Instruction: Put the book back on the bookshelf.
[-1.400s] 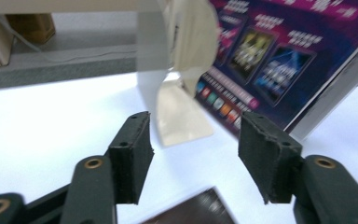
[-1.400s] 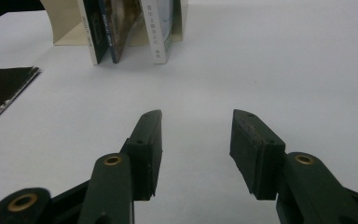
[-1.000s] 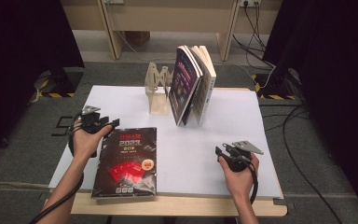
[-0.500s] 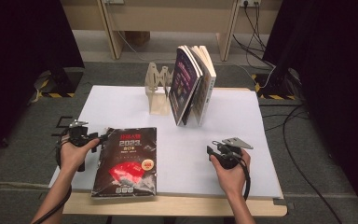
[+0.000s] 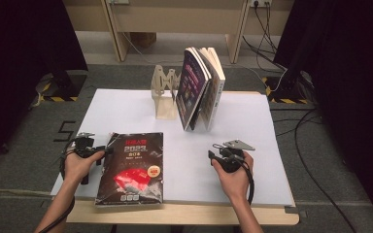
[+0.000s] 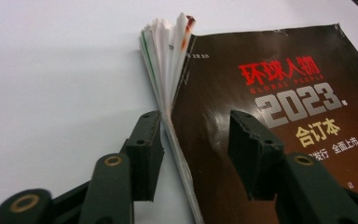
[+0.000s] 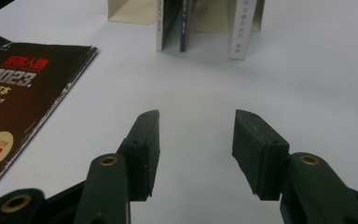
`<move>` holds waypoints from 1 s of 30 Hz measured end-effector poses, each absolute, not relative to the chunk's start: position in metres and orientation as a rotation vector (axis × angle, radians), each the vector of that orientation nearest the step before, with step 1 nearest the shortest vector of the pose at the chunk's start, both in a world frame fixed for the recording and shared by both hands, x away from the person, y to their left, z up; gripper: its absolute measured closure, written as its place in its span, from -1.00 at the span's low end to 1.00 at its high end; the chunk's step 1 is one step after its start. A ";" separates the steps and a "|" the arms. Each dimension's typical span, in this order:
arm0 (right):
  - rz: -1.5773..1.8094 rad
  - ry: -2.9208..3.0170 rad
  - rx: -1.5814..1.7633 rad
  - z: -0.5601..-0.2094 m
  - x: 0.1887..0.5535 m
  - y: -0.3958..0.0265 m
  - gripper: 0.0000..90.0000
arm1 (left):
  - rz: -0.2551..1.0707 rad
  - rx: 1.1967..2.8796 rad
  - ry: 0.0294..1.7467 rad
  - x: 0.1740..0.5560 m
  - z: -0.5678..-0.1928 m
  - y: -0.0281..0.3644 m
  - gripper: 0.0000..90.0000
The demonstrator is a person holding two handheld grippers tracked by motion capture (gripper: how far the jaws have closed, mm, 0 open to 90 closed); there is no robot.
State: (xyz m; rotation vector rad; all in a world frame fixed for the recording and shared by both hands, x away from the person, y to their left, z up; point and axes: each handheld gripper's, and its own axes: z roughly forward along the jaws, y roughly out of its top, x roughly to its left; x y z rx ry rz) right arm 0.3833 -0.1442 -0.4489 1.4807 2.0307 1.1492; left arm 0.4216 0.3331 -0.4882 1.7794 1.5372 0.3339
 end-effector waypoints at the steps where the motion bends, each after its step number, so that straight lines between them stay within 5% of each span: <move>1: 1.148 2.035 1.480 -0.449 0.384 -0.143 0.16 | 0.342 1.788 1.538 0.422 -0.489 0.332 0.24; 9: 1.149 2.063 1.459 -0.447 0.387 -0.132 0.16 | 0.377 1.794 1.528 0.419 -0.491 0.333 0.46; 30: 1.134 2.170 1.459 -0.460 0.390 -0.111 0.15 | 0.358 1.842 1.482 0.394 -0.490 0.283 0.47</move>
